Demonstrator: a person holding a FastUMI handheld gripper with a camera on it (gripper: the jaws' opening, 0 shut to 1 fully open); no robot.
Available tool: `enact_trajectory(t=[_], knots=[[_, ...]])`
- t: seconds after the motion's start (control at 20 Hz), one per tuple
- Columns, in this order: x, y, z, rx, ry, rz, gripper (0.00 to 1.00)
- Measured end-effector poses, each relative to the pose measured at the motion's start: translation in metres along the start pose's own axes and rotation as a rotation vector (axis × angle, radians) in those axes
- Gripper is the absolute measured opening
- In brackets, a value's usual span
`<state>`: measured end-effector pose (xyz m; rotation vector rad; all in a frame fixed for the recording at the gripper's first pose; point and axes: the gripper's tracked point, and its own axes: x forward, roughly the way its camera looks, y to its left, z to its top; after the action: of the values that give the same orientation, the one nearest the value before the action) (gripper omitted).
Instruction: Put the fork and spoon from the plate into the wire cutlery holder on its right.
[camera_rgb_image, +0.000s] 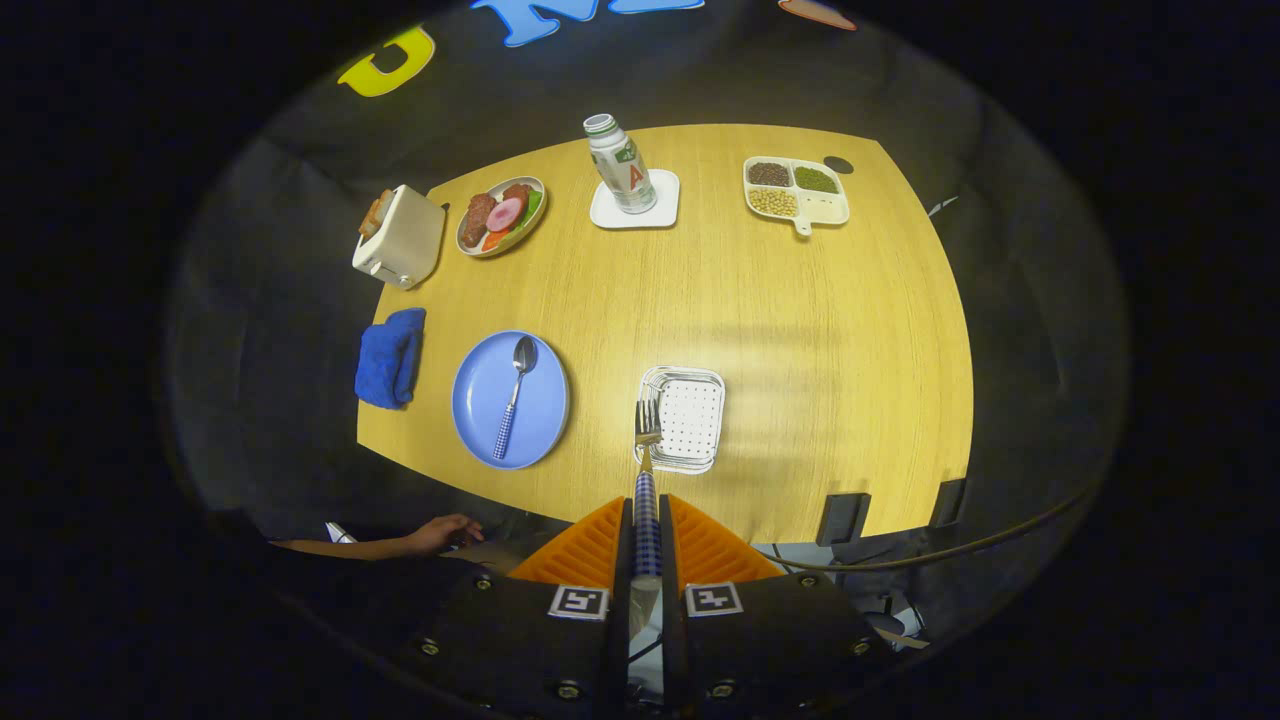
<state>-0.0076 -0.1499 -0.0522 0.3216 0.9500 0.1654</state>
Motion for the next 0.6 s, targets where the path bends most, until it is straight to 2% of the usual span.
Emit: enact_trajectory(t=[0.6], knots=[[0.076, -0.036, 0.015, -0.004, 0.065, -0.114, 0.14]])
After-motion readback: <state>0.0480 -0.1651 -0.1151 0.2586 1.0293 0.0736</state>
